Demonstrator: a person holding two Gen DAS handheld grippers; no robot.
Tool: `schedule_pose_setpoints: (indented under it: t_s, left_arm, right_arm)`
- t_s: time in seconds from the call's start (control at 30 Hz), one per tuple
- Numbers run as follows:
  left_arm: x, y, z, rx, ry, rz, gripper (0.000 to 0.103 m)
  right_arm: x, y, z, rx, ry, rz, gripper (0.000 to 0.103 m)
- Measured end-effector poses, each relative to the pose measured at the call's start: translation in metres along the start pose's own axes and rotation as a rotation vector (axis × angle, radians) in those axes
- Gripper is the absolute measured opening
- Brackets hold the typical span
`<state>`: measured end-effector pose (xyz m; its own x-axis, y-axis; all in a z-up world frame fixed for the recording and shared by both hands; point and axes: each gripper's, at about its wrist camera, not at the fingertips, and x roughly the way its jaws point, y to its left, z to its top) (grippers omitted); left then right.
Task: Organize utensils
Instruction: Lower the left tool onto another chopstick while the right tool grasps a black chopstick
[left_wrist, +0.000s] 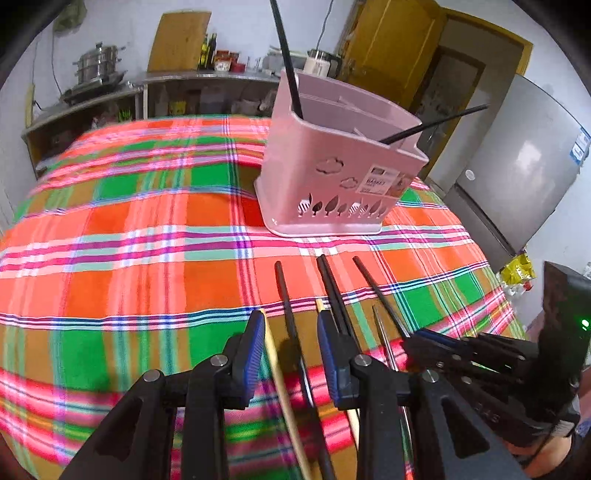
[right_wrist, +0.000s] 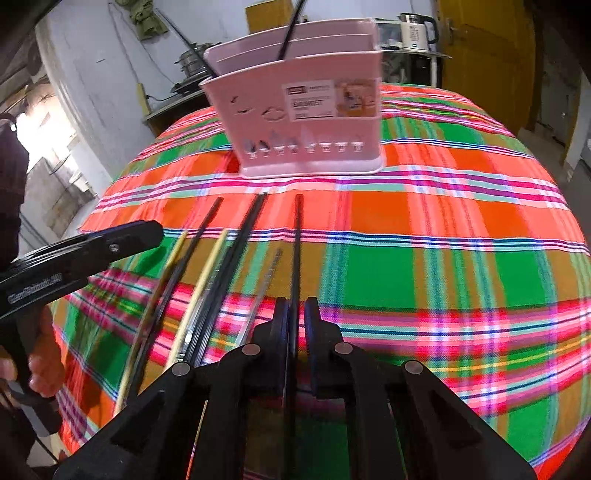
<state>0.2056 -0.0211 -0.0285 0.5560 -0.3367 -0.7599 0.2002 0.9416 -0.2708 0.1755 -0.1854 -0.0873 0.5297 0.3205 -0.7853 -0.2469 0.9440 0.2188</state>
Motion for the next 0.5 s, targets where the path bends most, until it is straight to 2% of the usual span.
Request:
schedule_pose_setpoints:
  t_s: [0.13,0.33,0.5]
  left_arm:
    - [0.021,0.000,0.007,-0.015,0.032,0.009,0.029]
    - [0.038,0.000,0.018,-0.012,0.059,0.027,0.029]
    - [0.046,-0.004,0.020,0.011,0.078,0.052,0.029]
  right_arm:
    - [-0.005,-0.015,0.000,0.035,0.004,-0.029,0.009]
    - [-0.004,-0.020,0.018,0.047,0.000,-0.014,0.009]
    - [0.016,-0.023,0.038,0.058,0.022,-0.028,0.009]
